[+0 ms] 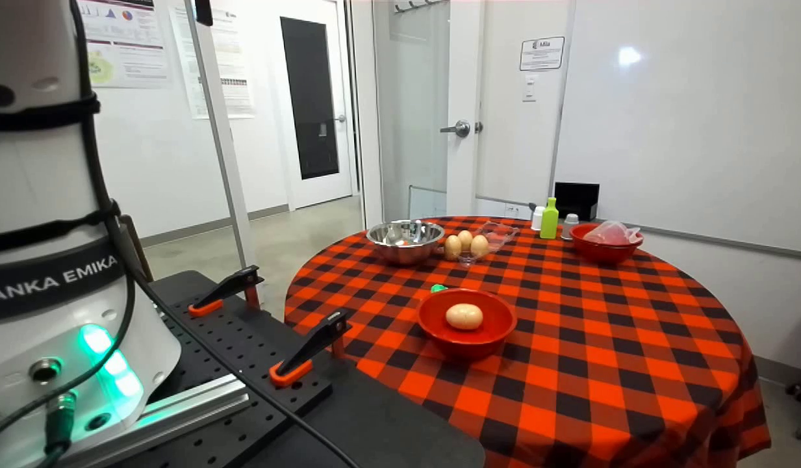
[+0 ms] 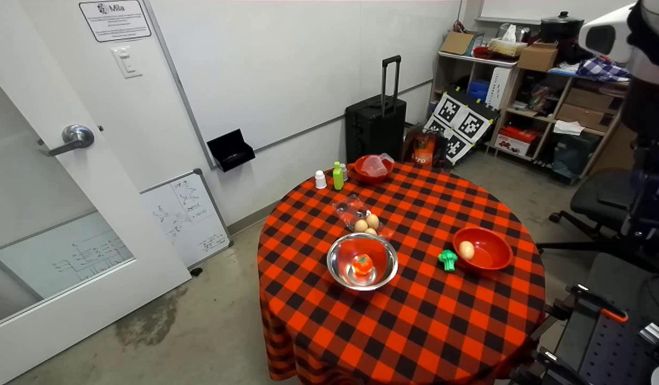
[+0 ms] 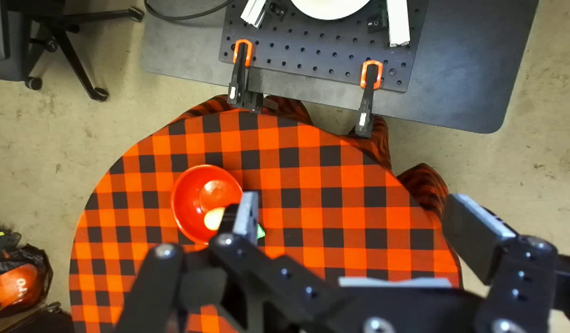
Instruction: Remove the orange object from the silver bowl and place it on the table
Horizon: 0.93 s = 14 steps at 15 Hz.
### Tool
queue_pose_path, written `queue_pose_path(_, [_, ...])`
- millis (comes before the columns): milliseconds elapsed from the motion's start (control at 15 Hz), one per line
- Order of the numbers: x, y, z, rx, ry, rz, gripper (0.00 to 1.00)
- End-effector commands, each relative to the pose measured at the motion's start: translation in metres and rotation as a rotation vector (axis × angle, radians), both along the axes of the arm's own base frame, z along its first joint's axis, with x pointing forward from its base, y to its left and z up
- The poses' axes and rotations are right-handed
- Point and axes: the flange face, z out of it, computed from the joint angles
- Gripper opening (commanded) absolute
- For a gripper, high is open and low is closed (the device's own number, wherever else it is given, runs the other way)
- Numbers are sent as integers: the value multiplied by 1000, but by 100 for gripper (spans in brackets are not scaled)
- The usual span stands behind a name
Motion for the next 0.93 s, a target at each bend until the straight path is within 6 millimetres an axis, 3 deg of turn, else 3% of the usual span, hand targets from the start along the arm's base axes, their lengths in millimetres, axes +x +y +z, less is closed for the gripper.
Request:
queue_pose_path(0, [2, -3, -1, 4, 6, -15, 100])
queue_pose_path(333, [23, -23, -18, 13, 6, -22, 100])
queue_pose_path(867, [89, -29, -70, 38, -87, 140, 100])
